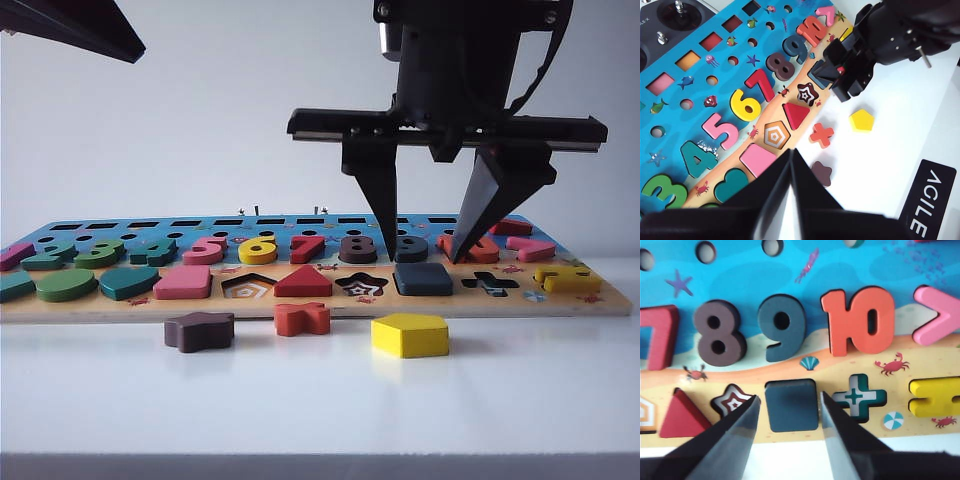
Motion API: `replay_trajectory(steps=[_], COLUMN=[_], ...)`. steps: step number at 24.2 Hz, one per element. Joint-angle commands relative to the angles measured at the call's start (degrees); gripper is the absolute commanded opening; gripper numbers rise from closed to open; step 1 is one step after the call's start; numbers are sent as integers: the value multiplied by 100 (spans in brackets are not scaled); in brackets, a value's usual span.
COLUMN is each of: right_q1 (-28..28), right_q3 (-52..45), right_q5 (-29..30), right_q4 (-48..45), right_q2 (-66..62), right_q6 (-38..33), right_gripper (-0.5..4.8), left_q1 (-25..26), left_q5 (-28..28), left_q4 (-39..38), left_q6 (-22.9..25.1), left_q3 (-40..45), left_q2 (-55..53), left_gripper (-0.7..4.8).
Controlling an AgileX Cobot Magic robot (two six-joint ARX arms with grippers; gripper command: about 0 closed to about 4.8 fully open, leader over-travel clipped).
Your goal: Insert the cube into the slot.
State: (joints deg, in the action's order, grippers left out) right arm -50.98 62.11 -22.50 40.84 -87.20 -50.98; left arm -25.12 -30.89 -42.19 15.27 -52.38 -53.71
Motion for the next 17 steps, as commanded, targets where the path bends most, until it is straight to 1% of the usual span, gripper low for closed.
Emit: replay_trajectory(steps=[1, 4, 6, 11, 13, 15, 17], right_q1=[7, 37, 55, 308, 535, 669, 898], right_q3=[17, 17, 17, 13, 2, -22, -111], right_q5=[-52, -42, -42, 142, 501, 754, 1093], right_q4=[-170, -280, -400, -555, -566, -573, -649], right_q2=[175, 433, 654, 1117, 1333, 1467, 1718], right_q6=[103, 470, 1110, 2291, 2758, 2977, 3300], right_gripper=[230, 229, 224, 209, 206, 204, 184], left_q1=[-7, -7, -7, -7, -7, -7, 0], left_q5=[11, 11, 11, 13, 11, 11, 35], left_q4=[81, 101, 223, 393, 428, 435, 492], left_q6=[37, 37, 31, 15, 15, 15, 17], left_q3=[-20, -20, -22, -20, -20, -20, -20], left_q2=[13, 11, 11, 13, 13, 15, 13], left_gripper=[17, 17, 17, 17, 17, 17, 17])
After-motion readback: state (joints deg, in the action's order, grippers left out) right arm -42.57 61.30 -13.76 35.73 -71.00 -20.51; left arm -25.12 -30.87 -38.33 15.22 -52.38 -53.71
